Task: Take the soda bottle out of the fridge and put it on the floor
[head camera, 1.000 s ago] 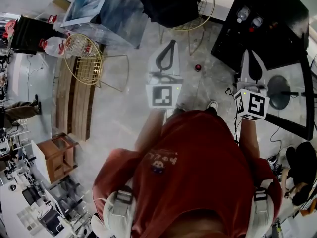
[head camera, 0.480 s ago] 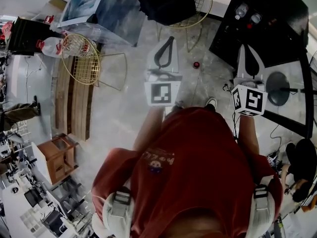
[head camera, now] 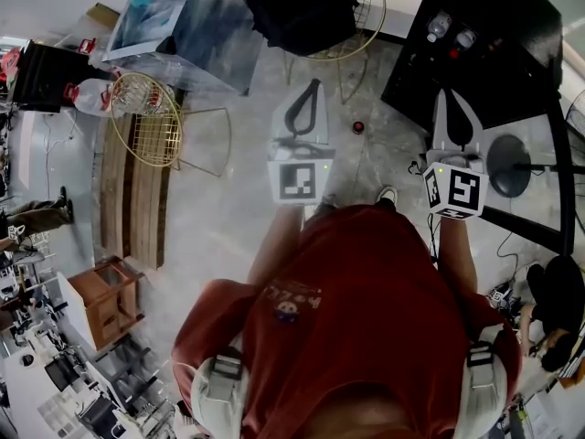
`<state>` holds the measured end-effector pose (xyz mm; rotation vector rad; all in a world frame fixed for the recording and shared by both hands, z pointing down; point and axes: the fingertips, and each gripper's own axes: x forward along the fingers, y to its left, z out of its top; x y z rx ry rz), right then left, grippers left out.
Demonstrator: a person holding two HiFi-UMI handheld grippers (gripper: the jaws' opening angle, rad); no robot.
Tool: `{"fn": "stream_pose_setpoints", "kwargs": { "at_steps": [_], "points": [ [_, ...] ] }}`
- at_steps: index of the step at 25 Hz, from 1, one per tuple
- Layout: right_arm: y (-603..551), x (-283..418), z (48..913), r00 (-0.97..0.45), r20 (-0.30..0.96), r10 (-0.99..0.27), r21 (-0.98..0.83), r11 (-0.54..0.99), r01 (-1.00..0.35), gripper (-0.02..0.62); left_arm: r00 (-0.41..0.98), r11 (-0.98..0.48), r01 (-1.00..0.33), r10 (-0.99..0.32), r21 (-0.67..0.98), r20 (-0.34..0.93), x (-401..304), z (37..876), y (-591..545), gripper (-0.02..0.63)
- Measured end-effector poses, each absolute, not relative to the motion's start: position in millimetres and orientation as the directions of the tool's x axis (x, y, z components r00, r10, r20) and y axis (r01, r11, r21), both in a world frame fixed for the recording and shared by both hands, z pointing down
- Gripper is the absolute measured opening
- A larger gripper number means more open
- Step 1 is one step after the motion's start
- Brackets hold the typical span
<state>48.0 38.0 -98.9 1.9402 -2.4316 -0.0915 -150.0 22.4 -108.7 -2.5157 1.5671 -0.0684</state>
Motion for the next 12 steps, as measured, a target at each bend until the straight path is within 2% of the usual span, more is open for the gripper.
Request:
{"fn": "stream_pose_setpoints", "kwargs": {
  "at_steps": [12],
  "points": [
    [28.8,49.0,-95.5,-0.195,-0.007,-0.981,0.078,0.194,-0.978,0.0,0.451,-0.435,-0.883,-0.891,-0.177,-0.058,-154.1,-108.6,12.8,0.0]
  ]
}}
